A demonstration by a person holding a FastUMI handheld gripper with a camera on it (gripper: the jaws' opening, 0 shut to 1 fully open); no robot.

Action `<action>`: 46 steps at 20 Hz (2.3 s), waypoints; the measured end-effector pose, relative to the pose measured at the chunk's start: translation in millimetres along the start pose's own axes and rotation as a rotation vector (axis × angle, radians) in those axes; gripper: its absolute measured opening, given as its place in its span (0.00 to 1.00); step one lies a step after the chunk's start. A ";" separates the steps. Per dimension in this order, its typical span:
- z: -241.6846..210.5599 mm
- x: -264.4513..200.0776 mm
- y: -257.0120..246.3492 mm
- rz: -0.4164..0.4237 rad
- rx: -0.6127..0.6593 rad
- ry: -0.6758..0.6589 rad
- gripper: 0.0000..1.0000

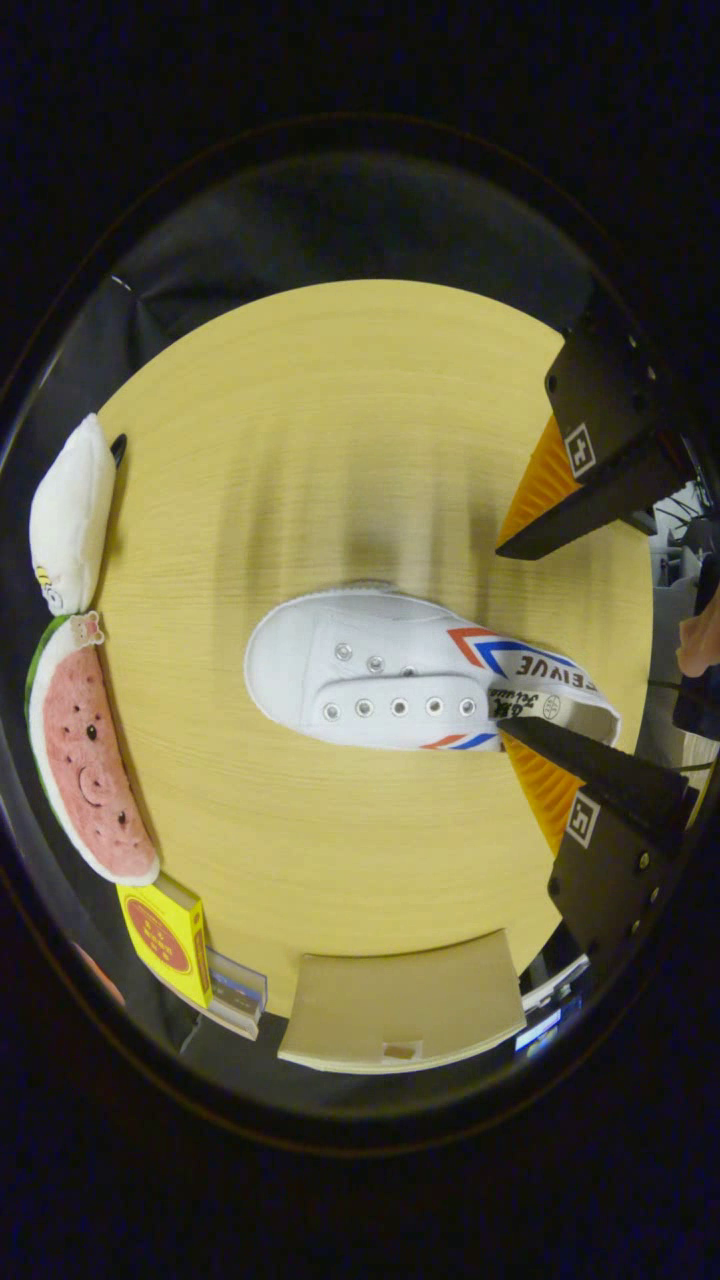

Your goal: Open the storage box then place both shoes into the box .Put the left shoe in first, then the right shoe, with the right side of both shoes facing outward in a uniform manner.

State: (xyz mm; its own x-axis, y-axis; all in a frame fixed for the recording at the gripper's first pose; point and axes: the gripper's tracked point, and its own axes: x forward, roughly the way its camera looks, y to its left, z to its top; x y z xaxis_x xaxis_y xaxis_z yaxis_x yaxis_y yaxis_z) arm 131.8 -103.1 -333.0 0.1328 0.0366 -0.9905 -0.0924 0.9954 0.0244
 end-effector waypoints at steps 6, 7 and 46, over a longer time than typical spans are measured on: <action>4.2 26.6 11.5 0.138 0.086 -0.023 0.74; 3.8 28.2 11.8 0.151 0.073 -0.038 0.62; -17.8 -161.0 378.2 0.351 -0.152 -0.208 0.08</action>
State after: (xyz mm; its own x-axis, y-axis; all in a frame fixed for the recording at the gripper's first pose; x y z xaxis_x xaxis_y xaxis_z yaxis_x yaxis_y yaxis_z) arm 58.0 265.9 -166.7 0.2622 0.4027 -0.8770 -0.3095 0.8958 0.3189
